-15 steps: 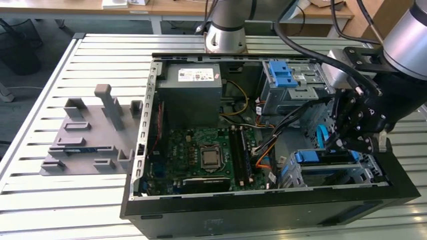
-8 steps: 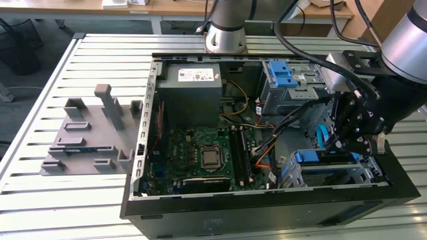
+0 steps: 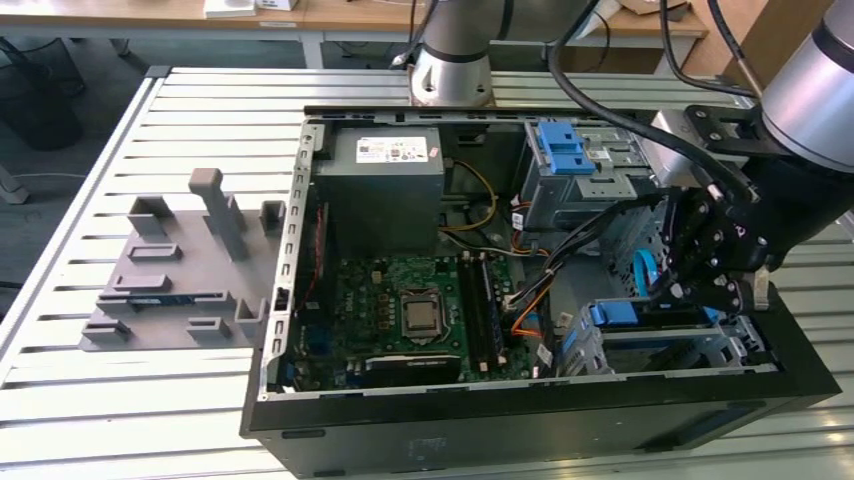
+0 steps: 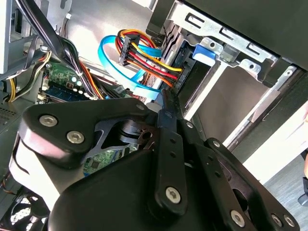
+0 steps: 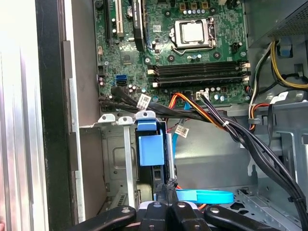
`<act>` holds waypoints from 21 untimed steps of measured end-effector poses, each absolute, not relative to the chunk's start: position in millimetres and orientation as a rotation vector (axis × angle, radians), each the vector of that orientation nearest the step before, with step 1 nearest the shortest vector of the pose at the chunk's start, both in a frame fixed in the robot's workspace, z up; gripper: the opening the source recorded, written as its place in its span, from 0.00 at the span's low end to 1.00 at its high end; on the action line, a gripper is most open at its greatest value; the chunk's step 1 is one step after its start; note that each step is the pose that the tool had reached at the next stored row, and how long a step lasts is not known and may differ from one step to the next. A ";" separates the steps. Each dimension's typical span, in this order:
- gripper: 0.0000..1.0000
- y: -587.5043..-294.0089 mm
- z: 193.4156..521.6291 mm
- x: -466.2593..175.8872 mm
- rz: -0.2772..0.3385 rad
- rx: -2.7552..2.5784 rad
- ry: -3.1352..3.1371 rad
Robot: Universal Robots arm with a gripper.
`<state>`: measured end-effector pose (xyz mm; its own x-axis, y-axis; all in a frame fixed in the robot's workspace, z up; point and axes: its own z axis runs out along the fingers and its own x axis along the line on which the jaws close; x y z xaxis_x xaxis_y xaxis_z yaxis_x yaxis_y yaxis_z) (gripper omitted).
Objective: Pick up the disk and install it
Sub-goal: 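Insert the second disk wire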
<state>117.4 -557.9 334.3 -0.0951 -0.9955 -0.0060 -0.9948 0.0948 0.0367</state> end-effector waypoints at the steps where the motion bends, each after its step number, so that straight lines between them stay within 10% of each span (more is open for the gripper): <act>1: 0.11 -557.9 334.3 117.5 -0.049 2.100 -2.309; 21: 0.11 -557.9 351.3 117.5 -0.049 2.100 -2.309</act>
<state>117.5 -557.9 351.3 -0.0949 -0.9955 -0.0064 -0.9948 0.0946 0.0368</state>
